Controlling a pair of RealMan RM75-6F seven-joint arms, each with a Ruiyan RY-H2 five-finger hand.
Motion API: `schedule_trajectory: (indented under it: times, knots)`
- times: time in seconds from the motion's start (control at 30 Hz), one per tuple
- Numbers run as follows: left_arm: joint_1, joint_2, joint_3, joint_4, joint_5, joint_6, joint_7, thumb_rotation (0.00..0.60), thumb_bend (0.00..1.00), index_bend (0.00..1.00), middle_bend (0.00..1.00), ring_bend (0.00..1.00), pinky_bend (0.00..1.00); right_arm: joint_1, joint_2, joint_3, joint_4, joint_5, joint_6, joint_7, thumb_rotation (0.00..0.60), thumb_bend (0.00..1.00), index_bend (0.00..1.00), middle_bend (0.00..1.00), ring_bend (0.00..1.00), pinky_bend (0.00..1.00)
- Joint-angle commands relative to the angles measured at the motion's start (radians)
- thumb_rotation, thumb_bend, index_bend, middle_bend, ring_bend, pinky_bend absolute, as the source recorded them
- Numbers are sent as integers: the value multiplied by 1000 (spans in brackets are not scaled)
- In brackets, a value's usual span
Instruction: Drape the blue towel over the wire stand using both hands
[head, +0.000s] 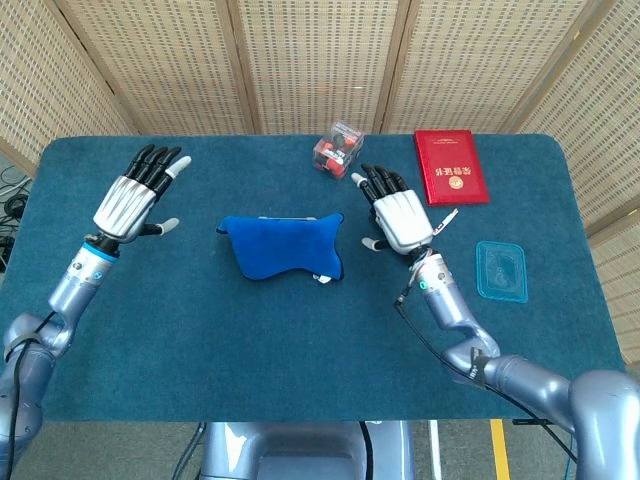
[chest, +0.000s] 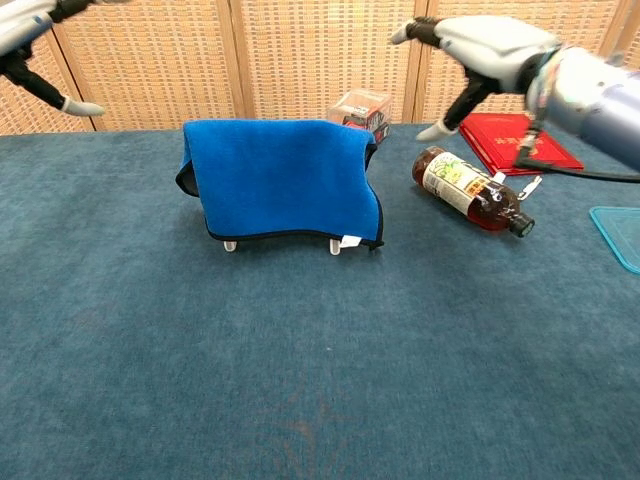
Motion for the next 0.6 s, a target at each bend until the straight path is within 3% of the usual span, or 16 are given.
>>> schedule_trajectory:
  times: [0.03,0.2,0.37,0.6]
  knots:
    - [32,57,-6,-51,-8,24,-3,600,165,0,0,0,0,-49,68,-28,-63,-40,60,-30,600,0,77,28,0,124]
    - [151,222,-21,-259,-44,80,-6,600,107,0,0,0,0,-161,190,-87,-160,-138,217,-21,600,0,75,42,0,124]
    - [231,349,-31,-497,-76,112,51,600,13,0,0,0,0,-235,242,-120,-221,-179,309,2,600,0,75,44,0,124]
    - [389,540,-32,-923,-168,154,237,600,0,0,0,0,0,-390,308,-171,-356,-184,449,44,600,0,75,34,0,93]
